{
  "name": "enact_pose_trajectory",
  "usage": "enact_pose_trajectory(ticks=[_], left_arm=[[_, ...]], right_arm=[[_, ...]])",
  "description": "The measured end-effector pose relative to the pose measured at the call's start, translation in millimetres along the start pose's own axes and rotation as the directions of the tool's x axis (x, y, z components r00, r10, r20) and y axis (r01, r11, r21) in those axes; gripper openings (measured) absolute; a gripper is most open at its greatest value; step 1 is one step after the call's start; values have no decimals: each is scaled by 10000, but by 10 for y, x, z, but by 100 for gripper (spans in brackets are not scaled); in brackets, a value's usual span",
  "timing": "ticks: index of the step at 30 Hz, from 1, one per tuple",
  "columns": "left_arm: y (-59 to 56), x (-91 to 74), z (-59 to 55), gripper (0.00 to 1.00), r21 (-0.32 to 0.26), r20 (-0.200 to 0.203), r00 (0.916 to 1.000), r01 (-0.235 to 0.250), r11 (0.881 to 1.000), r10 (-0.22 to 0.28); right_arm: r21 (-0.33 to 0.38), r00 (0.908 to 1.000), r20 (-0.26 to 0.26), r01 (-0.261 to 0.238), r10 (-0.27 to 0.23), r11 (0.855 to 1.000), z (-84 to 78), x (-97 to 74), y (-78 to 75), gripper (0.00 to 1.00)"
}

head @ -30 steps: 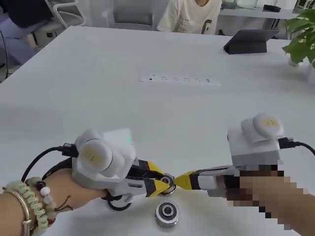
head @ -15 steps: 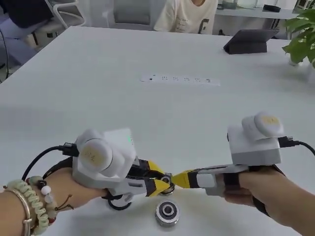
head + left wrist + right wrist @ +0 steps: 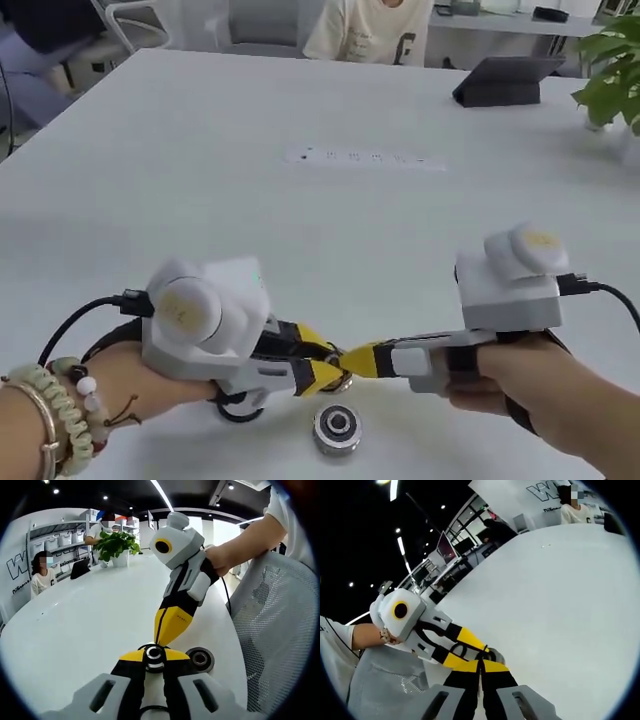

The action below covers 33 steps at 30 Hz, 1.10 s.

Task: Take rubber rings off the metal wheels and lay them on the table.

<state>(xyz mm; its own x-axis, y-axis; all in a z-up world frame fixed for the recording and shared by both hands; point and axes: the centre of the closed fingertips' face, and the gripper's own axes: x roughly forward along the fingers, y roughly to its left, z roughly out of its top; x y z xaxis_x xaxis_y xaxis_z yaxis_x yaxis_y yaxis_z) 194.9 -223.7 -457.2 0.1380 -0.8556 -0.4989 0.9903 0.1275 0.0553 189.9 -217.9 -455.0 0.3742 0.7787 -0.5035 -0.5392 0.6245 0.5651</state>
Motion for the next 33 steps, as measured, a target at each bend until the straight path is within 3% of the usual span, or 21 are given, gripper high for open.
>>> enact_pose_trajectory(ticks=[9,13,21,27,33], left_arm=[[-20,-37,4,10,-56,-209,9994,265,9996,-266],[-42,-98,76,13,-236,11,9981,609,9979,-608],[18,-283,258,28,-320,523,9970,587,9978,-570],[-32,-446,267,35,-69,277,9962,832,9965,-830],[-59,-656,231,50,174,62,9977,677,9976,-678]], right_arm=[[37,9996,-47,272,-272,9996,-17,-26,-54,0],[28,9995,-28,316,-316,9995,-11,-30,-66,0],[56,9994,150,307,-308,9995,22,-58,-20,0],[62,9995,218,245,-247,9997,38,-62,-1,0],[-21,9992,374,156,-155,9999,95,-57,78,0]])
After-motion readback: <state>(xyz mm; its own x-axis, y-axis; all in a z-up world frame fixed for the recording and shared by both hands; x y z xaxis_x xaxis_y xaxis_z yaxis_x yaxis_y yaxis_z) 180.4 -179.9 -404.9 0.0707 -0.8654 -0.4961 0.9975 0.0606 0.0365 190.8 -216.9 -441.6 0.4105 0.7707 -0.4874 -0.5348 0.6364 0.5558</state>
